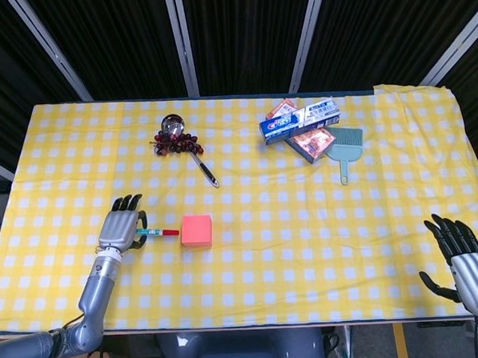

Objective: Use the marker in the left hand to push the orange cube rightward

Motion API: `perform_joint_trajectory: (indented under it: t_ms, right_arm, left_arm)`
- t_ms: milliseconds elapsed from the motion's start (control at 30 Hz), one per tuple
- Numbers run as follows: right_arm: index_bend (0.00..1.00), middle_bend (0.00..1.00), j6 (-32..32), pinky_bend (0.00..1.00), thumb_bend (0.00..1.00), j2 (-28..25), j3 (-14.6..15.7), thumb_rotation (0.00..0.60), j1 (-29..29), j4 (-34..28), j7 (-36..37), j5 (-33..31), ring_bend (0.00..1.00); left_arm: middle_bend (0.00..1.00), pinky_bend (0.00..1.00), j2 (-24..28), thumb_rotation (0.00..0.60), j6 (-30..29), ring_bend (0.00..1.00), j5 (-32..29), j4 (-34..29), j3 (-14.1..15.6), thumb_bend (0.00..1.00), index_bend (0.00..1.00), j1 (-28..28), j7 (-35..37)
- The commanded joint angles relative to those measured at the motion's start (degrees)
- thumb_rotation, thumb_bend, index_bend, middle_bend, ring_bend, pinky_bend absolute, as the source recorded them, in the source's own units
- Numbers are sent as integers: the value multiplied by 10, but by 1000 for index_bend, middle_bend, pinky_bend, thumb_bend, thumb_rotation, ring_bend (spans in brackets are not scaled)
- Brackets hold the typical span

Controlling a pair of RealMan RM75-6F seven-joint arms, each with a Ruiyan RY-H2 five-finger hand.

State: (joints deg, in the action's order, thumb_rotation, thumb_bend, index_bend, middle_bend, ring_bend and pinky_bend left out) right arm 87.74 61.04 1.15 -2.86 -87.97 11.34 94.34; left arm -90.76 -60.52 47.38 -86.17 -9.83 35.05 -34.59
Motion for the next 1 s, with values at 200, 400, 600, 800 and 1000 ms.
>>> perform_joint_trajectory:
  t_ms: [200,400,600,800,1000]
  right_arm:
    - [0,0,0,45,342,-1,0,600,0,-1,2,-1,0]
    - [0,0,0,45,342,-1,0,600,0,0,5,-1,0]
    - [0,0,1,45,342,-1,0,600,0,0,7,1,0]
    - [0,0,1,45,342,-2,0,600,0,0,9,1,0]
    - [0,0,1,45,342,-2,1,600,0,0,10,1,0]
  left_arm:
    - [54,46,-8,600,-7,0,-26,-14,-5,441,584,15,-24]
    - [57,46,-22,600,-13,0,-46,-18,-8,441,586,28,-44]
    - [58,46,-40,600,-18,0,-58,-19,-10,441,588,42,-58]
    - [59,46,-60,600,-23,0,-68,-17,-15,441,589,57,-70]
    - [61,46,-78,600,-26,0,-82,-12,-25,442,589,73,-82]
